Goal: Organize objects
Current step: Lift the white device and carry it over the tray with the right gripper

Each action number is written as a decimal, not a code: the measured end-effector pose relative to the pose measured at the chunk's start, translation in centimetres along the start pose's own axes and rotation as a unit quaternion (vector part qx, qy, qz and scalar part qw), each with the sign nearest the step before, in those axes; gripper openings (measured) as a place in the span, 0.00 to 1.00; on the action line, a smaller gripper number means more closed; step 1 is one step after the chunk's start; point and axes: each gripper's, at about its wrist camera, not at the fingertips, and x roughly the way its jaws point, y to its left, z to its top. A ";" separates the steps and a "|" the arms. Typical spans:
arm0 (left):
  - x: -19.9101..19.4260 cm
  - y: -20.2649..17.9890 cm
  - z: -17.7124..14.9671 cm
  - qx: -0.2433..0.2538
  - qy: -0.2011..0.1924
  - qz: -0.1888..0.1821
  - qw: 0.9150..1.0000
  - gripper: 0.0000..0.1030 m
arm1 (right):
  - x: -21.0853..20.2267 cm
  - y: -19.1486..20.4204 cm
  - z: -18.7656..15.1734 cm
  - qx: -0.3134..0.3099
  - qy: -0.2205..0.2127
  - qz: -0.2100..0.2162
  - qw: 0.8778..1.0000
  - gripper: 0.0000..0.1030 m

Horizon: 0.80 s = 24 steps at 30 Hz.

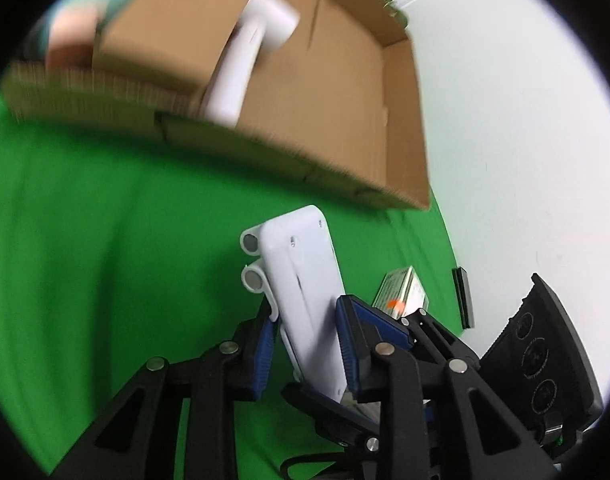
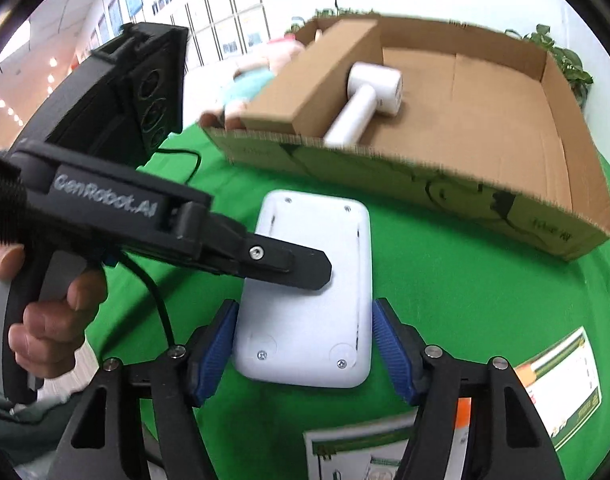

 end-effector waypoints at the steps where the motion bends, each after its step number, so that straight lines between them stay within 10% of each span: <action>1: -0.8 -0.8 0.4 0.010 -0.014 0.005 1.000 0.27 | -0.3 0.2 0.5 -0.003 -0.013 0.002 1.000 0.62; 12: -6.0 -9.7 4.6 0.151 -0.107 0.057 0.981 0.26 | -5.8 -0.1 6.6 -0.002 -0.164 -0.002 0.986 0.62; 24: -6.7 -14.1 8.5 0.211 -0.121 0.060 0.968 0.26 | -10.1 -1.9 9.6 0.017 -0.216 -0.036 0.976 0.62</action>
